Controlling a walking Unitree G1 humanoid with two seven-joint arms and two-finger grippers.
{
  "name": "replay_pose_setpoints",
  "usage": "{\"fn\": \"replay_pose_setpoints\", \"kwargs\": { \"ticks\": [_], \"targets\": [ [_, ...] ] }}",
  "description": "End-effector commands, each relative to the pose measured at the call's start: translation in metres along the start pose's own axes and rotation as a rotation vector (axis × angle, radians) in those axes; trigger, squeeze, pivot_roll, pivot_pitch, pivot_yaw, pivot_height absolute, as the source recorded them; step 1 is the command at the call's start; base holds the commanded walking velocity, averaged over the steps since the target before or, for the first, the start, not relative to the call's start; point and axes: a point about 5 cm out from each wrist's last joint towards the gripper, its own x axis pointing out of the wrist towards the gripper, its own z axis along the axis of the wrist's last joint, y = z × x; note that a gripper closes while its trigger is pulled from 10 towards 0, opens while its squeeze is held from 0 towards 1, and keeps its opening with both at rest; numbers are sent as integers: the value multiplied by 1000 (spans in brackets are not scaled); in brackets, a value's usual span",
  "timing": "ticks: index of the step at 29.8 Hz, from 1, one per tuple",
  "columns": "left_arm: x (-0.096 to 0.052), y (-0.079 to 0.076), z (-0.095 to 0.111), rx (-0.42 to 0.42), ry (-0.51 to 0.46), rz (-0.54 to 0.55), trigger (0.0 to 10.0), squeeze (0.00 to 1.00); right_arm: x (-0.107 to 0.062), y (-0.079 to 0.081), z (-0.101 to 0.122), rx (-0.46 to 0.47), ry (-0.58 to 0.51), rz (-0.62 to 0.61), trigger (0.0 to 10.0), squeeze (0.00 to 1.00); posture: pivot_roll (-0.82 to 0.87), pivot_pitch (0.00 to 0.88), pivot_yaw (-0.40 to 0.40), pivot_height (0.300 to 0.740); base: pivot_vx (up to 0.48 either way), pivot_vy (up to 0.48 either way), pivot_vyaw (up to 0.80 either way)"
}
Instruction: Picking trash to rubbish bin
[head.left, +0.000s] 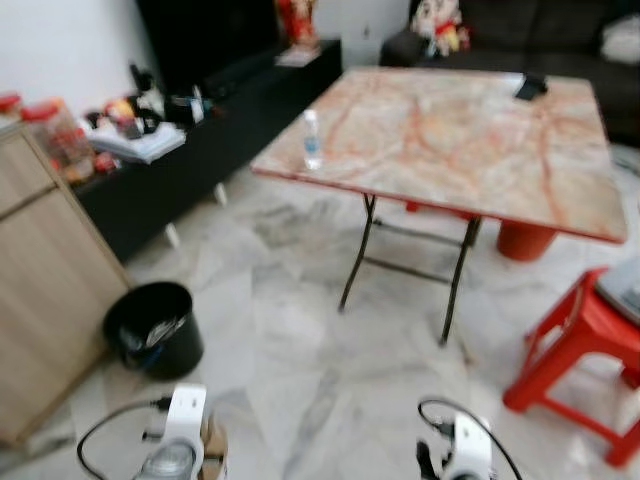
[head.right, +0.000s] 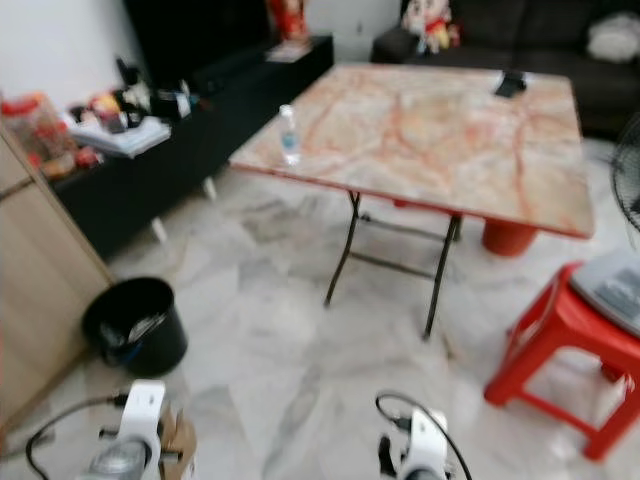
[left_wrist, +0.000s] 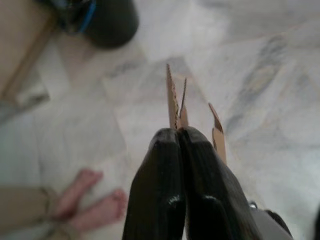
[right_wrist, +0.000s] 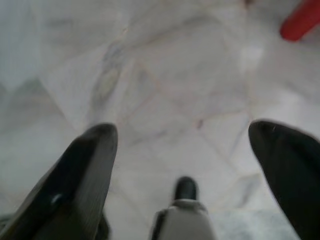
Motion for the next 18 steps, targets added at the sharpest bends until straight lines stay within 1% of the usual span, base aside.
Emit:
{"fn": "replay_pose_setpoints", "kwargs": {
  "ticks": [1,7,10,18],
  "targets": [
    [-1,2,-6,25,30,6,10000,0,0,4,0,-4,0,11,10000,0,-66,0,40,740,270,0,706],
    [-1,2,-7,22,32,13,10000,0,0,3,-1,-1,7,11,10000,0,-62,0,36,740,269,0,0],
    [-1,3,-7,20,32,16,10000,0,1,4,3,-27,-15,14,10000,0,-62,0,36,740,266,0,640],
    [-2,4,-9,24,37,19,10000,0,1,6,4,-25,-16,17,10000,0,-67,0,40,740,270,0,799]
  ]
}}
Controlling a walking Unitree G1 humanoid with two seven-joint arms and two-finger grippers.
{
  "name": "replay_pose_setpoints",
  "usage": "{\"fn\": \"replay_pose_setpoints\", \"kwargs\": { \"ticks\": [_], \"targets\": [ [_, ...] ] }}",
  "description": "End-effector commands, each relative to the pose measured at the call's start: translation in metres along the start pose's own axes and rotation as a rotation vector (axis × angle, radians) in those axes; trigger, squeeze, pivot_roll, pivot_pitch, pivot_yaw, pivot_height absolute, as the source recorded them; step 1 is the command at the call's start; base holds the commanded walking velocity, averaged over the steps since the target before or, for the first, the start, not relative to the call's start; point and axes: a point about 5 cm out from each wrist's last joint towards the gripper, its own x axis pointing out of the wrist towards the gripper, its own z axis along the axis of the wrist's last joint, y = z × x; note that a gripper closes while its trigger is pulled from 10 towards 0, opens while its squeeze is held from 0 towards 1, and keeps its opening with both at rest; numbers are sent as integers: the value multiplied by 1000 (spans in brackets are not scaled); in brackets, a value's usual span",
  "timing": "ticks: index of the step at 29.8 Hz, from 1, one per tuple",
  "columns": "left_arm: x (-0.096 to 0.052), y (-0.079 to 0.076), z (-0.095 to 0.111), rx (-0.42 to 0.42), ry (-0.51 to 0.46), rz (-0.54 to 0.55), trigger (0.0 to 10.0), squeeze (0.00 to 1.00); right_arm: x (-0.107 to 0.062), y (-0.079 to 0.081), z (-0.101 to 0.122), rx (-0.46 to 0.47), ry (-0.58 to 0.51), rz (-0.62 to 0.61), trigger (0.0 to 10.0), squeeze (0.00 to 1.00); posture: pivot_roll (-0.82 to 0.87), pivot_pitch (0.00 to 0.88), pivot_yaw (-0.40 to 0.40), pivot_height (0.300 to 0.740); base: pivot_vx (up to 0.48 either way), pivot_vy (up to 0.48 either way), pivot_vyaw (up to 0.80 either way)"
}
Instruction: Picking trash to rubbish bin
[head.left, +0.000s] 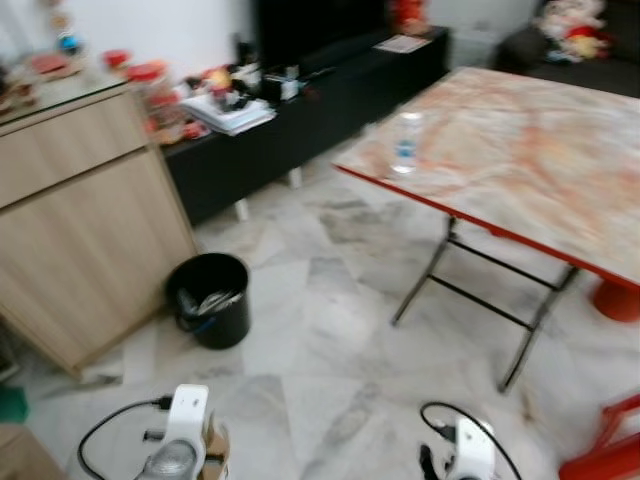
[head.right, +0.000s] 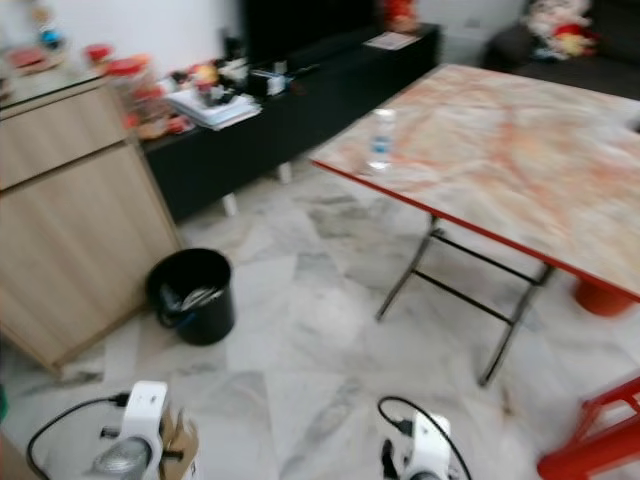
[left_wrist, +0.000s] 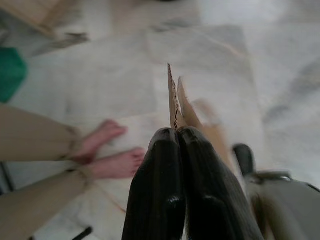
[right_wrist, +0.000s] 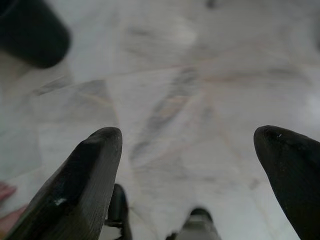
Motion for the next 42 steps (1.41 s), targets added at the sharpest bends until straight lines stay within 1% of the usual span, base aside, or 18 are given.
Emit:
{"fn": "replay_pose_setpoints", "kwargs": {
  "ticks": [1,9,24,26,29,34,42],
  "targets": [
    [1,-4,7,18,-24,-10,10000,0,-3,-11,-9,-4,27,-31,10000,0,-67,0,40,740,270,0,800],
    [1,0,6,18,-22,2,10000,0,-4,-12,-12,-34,37,-23,10000,0,-68,0,38,740,269,0,800],
    [2,0,12,14,-36,4,10000,0,0,-6,1,-37,9,11,10000,0,-66,0,30,740,268,0,0],
    [2,-1,10,14,-30,4,10000,0,-1,-6,-1,-58,14,12,10000,0,-68,0,30,740,268,0,0],
    [1,-1,8,14,-26,5,10000,0,-2,-8,-3,-74,10,2,10000,0,-62,0,26,740,266,0,0],
    [1,0,7,11,-25,9,10000,0,-3,-12,-7,-67,24,-8,10000,0,-62,0,24,740,267,0,774],
    [1,-1,6,-3,-21,14,10000,0,-3,-16,-7,-57,26,-16,10000,0,-73,0,10,740,268,0,0]
  ]
}}
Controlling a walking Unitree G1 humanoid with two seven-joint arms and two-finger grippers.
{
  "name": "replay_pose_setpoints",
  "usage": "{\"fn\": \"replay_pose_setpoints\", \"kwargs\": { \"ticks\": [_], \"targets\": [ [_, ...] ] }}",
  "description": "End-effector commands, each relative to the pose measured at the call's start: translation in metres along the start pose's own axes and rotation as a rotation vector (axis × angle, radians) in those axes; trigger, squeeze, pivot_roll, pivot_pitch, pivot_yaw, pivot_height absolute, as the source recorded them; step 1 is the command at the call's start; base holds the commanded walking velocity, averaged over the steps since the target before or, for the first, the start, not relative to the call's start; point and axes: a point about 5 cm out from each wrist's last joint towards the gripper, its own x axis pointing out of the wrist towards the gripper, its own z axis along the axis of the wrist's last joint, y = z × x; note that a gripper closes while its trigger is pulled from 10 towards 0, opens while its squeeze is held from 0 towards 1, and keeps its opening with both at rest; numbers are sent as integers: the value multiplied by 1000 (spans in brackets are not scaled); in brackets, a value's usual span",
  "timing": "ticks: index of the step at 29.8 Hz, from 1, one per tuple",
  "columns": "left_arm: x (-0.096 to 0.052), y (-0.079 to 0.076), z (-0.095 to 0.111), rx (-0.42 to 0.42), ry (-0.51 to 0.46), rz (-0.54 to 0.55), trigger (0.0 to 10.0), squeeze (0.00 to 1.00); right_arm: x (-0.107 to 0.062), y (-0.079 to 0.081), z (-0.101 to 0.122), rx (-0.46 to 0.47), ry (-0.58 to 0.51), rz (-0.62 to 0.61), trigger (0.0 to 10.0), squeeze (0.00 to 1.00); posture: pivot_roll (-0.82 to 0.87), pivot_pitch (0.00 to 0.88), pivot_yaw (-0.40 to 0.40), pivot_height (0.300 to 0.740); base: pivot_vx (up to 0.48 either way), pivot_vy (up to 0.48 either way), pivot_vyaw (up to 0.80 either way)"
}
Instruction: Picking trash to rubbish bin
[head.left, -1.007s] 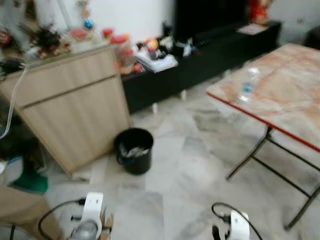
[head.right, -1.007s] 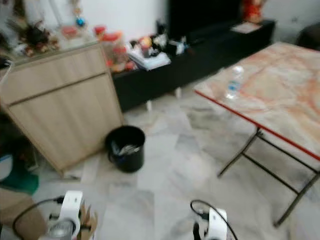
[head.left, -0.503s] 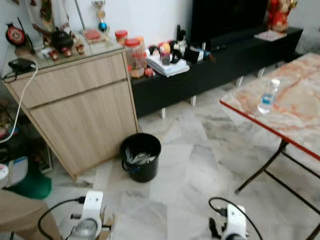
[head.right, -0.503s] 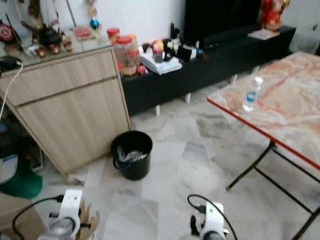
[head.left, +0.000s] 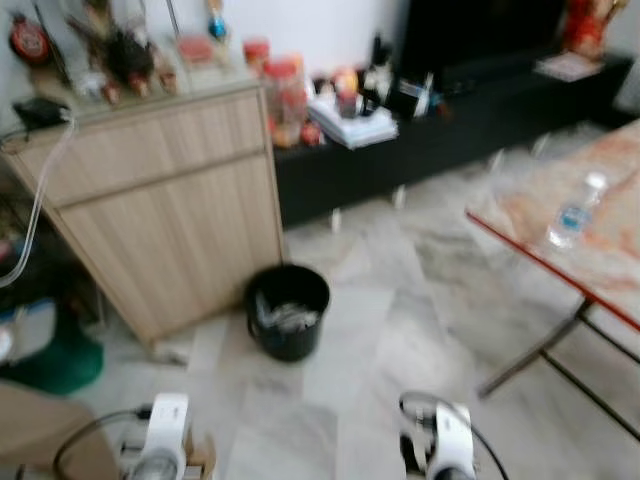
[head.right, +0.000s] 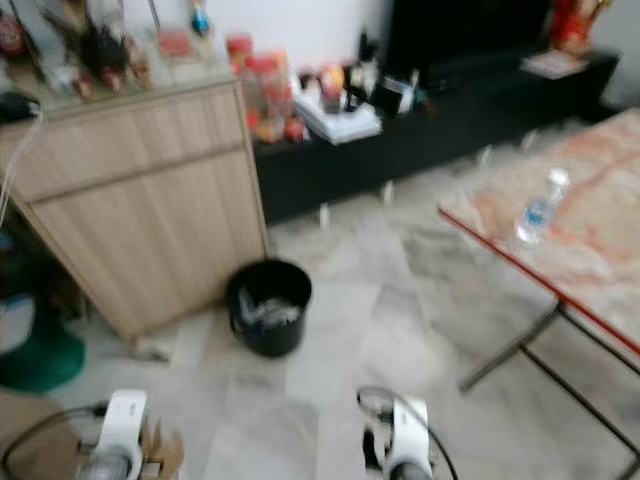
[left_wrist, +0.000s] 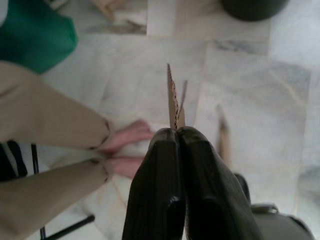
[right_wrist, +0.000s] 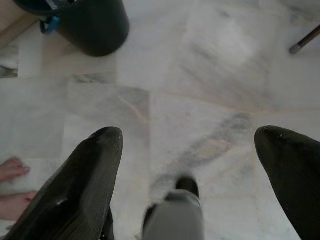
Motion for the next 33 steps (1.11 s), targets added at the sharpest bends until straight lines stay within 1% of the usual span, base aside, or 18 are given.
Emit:
{"fn": "replay_pose_setpoints", "kwargs": {
  "ticks": [1,8,15,24,29,31,33],
  "targets": [
    [0,-4,3,6,-7,-8,10000,0,0,-7,1,1,-1,-19,10000,0,-73,0,10,740,266,0,0],
    [0,-4,3,3,-7,-9,10000,0,1,-7,5,8,-12,-24,10000,0,-74,0,17,740,267,0,0],
    [1,2,5,9,-10,1,10000,0,1,0,3,10,-8,-3,10000,0,-68,0,36,740,268,0,0],
    [1,4,6,16,-14,5,10000,0,-1,-1,-2,30,5,-14,10000,0,-62,0,40,740,310,0,0],
    [1,5,7,16,-15,7,10000,0,0,0,-1,7,-3,-6,10000,0,-56,0,38,740,326,0,0],
    [2,5,7,14,-16,8,10000,0,0,2,-1,-11,1,13,10000,0,-53,0,35,740,326,0,650],
    [2,5,7,12,-16,9,10000,0,0,3,-1,-6,1,14,10000,0,-51,3,35,740,326,0,672]
  ]
}}
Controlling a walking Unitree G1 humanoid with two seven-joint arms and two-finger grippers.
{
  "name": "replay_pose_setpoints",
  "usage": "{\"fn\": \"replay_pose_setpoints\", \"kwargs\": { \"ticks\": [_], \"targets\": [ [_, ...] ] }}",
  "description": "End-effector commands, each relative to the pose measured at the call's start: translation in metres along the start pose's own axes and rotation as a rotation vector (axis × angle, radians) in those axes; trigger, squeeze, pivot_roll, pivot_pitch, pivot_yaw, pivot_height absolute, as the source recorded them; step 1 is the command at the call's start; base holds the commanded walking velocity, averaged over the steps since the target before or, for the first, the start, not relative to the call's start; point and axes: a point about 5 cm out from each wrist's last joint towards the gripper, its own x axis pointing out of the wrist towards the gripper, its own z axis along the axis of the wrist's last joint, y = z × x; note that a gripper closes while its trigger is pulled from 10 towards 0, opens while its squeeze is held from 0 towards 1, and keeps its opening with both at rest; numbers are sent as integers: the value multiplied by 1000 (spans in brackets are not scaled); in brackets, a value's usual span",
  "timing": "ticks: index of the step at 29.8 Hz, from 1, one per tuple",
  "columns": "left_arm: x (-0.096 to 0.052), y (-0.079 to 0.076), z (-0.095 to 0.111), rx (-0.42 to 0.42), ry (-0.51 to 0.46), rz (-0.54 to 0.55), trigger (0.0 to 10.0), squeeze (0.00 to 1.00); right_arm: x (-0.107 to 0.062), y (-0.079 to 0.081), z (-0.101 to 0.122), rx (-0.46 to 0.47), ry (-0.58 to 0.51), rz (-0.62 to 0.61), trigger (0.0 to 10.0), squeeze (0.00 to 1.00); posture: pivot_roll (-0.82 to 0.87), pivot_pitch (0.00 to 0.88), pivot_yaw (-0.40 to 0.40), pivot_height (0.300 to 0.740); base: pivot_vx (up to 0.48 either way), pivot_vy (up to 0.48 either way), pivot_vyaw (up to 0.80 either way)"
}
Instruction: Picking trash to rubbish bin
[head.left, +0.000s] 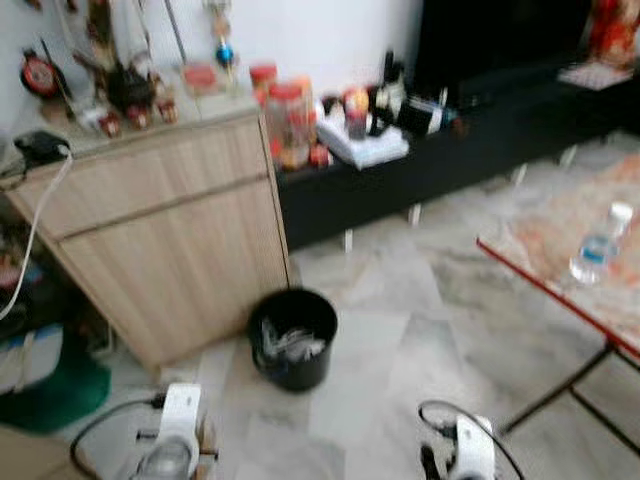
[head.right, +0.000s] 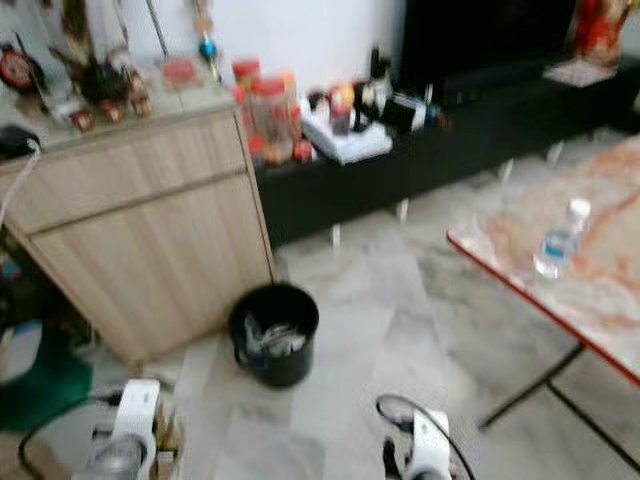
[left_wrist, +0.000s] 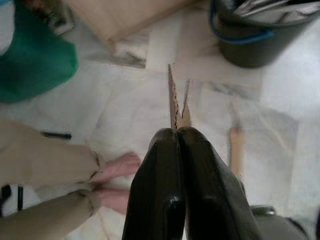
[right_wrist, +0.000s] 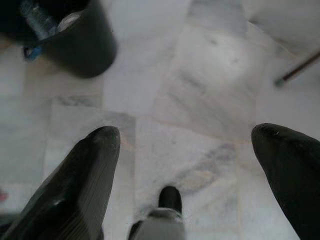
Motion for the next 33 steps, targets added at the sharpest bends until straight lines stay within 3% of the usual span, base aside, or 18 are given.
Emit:
{"fn": "replay_pose_setpoints", "kwargs": {
  "ticks": [1,8,16,33],
  "targets": [
    [-1,6,-6,23,22,13,10000,0,1,9,3,-15,-9,33,10000,0,-51,3,35,740,326,0,675],
    [-1,6,-5,20,21,13,10000,0,2,9,6,3,-13,21,10000,0,-55,18,33,740,327,0,120],
    [-1,5,-4,13,20,13,10000,0,2,7,4,-7,-5,22,10000,0,-51,28,28,740,324,0,572],
    [-2,8,-10,20,29,17,10000,0,1,6,1,-1,-2,14,10000,0,-52,0,27,740,328,0,0]
  ]
}}
